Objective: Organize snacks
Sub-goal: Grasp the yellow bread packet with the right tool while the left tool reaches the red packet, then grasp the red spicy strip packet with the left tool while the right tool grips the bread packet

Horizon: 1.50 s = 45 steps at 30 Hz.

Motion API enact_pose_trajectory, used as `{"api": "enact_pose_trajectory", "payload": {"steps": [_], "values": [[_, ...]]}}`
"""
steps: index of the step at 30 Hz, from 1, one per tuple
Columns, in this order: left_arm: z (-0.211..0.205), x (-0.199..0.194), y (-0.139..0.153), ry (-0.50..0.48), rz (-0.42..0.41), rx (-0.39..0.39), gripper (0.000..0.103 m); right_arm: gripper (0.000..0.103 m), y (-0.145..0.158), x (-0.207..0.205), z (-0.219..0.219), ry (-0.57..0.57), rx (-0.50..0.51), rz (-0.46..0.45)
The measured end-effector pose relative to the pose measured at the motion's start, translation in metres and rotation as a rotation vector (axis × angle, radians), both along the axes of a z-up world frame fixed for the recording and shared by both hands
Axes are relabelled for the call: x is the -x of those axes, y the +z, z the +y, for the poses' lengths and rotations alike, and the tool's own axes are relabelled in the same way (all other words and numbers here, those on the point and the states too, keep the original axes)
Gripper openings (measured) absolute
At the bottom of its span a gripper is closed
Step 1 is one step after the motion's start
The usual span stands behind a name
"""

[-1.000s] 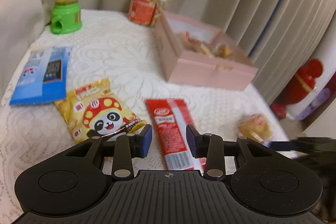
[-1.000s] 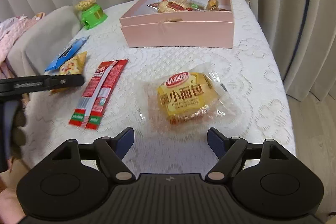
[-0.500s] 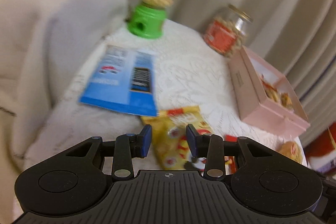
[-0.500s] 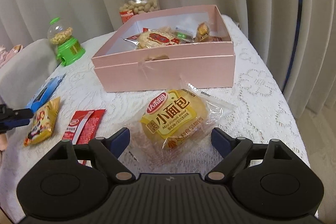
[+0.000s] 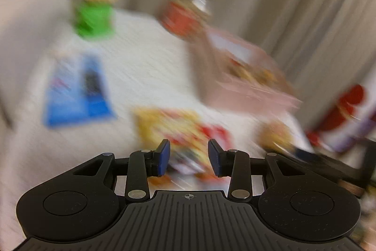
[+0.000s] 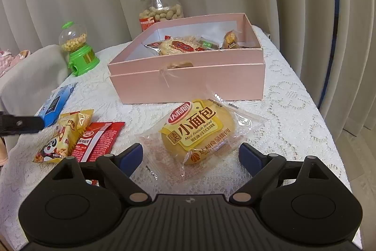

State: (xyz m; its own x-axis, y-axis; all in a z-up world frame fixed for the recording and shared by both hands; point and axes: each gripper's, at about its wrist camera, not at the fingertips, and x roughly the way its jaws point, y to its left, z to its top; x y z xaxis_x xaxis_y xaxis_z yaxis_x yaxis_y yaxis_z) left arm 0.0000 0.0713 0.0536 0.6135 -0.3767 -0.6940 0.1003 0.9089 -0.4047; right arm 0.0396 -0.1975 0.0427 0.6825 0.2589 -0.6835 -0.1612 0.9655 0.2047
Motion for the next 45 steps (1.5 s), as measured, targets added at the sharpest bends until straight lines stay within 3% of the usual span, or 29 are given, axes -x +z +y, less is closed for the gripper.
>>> {"api": "enact_pose_trajectory", "payload": {"steps": [1,3,8,11,16,19,32,37,41,45], "values": [[-0.006,0.000,-0.002,-0.048,0.036,0.014,0.041,0.090,0.000,0.000,0.000,-0.001,-0.002,0.000],[-0.021,0.001,-0.011,-0.082,0.059,-0.030,0.041,0.090,0.000,0.001,-0.001,-0.002,-0.006,-0.002],[-0.035,-0.013,-0.021,-0.004,0.036,-0.117,0.040,0.090,0.001,0.002,-0.003,-0.009,-0.023,-0.004],[-0.051,-0.022,-0.025,-0.032,0.037,-0.168,0.040,0.090,0.001,0.003,-0.003,-0.011,-0.028,-0.006],[-0.084,-0.007,-0.027,-0.155,-0.066,-0.291,0.046,0.090,0.001,0.004,-0.007,-0.018,-0.053,-0.007],[-0.091,-0.002,-0.030,-0.203,-0.101,-0.284,0.046,0.090,0.002,0.004,-0.010,-0.022,-0.073,-0.007],[-0.091,-0.004,-0.028,-0.203,-0.090,-0.288,0.047,0.090,0.002,0.005,-0.013,-0.029,-0.102,-0.009],[-0.095,0.006,-0.016,-0.225,-0.155,-0.290,0.046,0.090,0.002,0.005,-0.015,-0.030,-0.115,-0.009],[-0.111,0.009,-0.023,-0.293,-0.129,-0.344,0.050,0.090,0.002,0.006,-0.017,-0.033,-0.132,-0.011],[-0.129,0.019,-0.028,-0.344,-0.187,-0.459,0.059,0.090,0.002,0.006,-0.020,-0.037,-0.154,-0.012]]}}
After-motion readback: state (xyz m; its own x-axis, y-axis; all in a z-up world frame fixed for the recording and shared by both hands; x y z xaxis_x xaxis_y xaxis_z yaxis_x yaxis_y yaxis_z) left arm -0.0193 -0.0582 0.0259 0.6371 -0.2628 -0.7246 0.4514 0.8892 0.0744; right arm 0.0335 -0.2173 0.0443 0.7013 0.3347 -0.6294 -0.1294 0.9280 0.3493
